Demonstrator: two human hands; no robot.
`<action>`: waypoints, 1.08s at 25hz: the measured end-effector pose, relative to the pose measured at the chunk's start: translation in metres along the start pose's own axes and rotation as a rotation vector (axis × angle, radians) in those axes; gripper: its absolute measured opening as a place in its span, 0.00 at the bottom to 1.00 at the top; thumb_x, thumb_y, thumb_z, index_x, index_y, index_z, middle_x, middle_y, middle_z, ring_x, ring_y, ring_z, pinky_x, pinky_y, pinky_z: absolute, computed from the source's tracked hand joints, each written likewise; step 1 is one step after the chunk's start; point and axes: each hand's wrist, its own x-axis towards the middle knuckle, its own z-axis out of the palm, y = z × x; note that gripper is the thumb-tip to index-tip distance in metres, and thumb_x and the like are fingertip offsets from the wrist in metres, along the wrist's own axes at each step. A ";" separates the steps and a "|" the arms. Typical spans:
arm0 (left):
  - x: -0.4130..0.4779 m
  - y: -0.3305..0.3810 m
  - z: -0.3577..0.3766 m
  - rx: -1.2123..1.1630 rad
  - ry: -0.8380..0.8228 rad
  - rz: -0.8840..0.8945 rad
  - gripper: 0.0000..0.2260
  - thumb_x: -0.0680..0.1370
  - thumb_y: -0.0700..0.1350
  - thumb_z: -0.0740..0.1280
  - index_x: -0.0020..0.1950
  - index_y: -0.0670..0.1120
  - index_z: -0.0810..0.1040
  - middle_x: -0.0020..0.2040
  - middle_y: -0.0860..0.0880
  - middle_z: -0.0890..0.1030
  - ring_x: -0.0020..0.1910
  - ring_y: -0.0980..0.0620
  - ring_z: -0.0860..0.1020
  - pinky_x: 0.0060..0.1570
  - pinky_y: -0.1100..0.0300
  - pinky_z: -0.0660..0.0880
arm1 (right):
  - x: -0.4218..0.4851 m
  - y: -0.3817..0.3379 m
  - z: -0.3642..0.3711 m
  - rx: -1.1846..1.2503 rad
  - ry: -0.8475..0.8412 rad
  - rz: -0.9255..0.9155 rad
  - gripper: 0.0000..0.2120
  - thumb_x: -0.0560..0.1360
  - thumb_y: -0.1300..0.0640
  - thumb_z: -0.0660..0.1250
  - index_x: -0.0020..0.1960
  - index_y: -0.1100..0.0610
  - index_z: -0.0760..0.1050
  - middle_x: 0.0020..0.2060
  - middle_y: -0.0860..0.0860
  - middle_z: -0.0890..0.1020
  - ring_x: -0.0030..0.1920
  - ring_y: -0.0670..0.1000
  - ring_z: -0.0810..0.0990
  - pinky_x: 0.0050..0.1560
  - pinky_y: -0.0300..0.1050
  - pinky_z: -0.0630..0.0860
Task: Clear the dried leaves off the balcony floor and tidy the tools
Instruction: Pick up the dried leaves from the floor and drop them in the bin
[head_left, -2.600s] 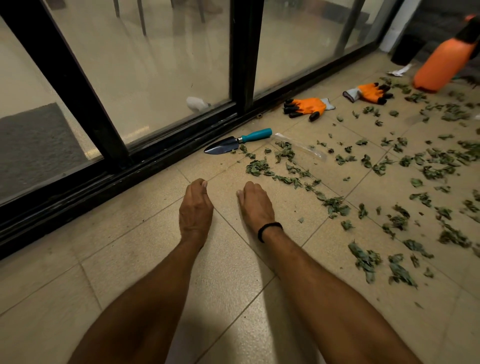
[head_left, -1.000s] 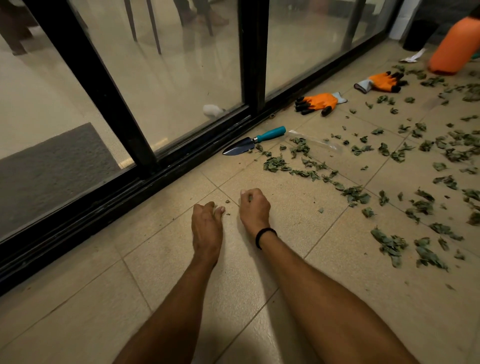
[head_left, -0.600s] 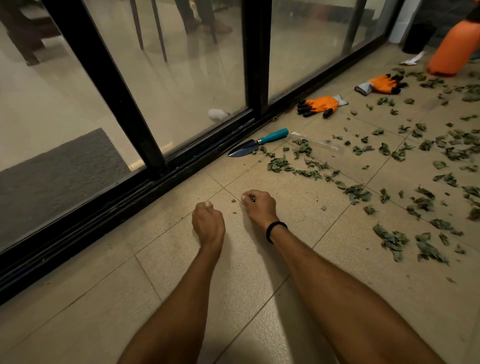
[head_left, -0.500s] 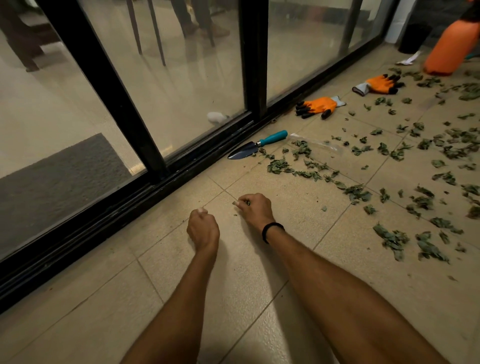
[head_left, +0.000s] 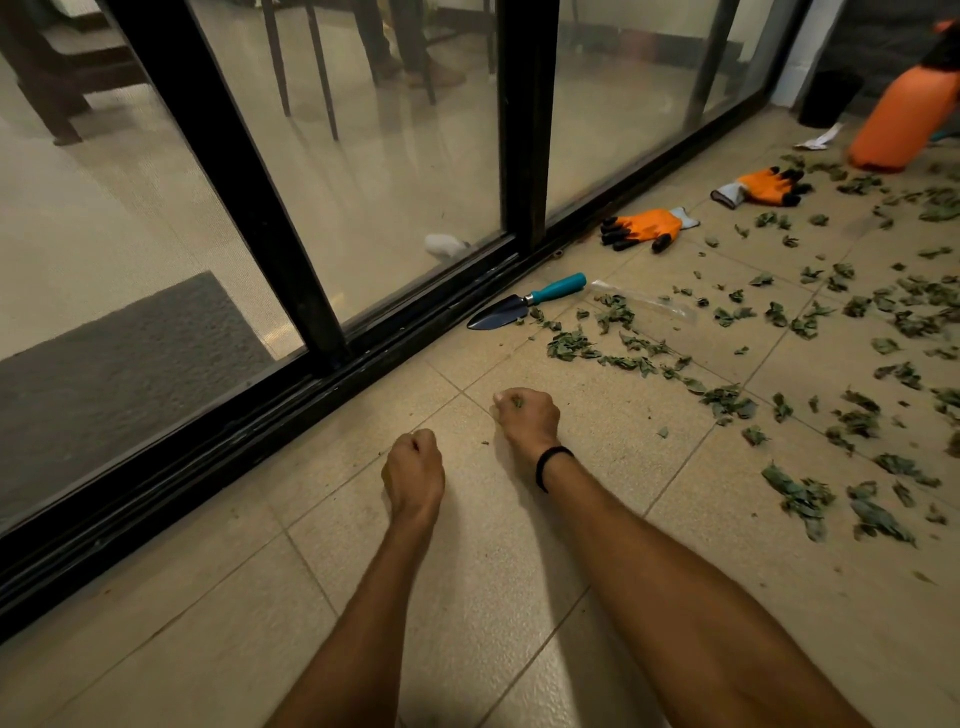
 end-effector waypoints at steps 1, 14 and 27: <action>-0.001 -0.003 0.005 0.077 -0.033 0.106 0.15 0.84 0.49 0.58 0.39 0.45 0.73 0.38 0.49 0.76 0.38 0.49 0.74 0.39 0.54 0.70 | 0.003 0.002 -0.004 0.213 0.015 0.159 0.06 0.78 0.55 0.69 0.44 0.55 0.80 0.39 0.49 0.80 0.40 0.48 0.77 0.43 0.40 0.74; -0.015 -0.011 0.047 0.335 -0.107 0.514 0.07 0.83 0.42 0.61 0.56 0.47 0.78 0.46 0.52 0.73 0.47 0.53 0.70 0.41 0.62 0.61 | -0.004 0.027 -0.047 0.927 -0.044 0.550 0.10 0.77 0.61 0.70 0.57 0.62 0.77 0.34 0.54 0.77 0.22 0.45 0.68 0.24 0.37 0.67; -0.008 0.017 -0.044 -0.353 0.006 -0.399 0.11 0.83 0.45 0.64 0.43 0.43 0.79 0.37 0.46 0.78 0.37 0.47 0.76 0.37 0.62 0.71 | -0.066 -0.037 -0.061 0.992 -0.161 0.557 0.04 0.79 0.64 0.67 0.53 0.63 0.76 0.31 0.51 0.70 0.24 0.44 0.63 0.21 0.34 0.66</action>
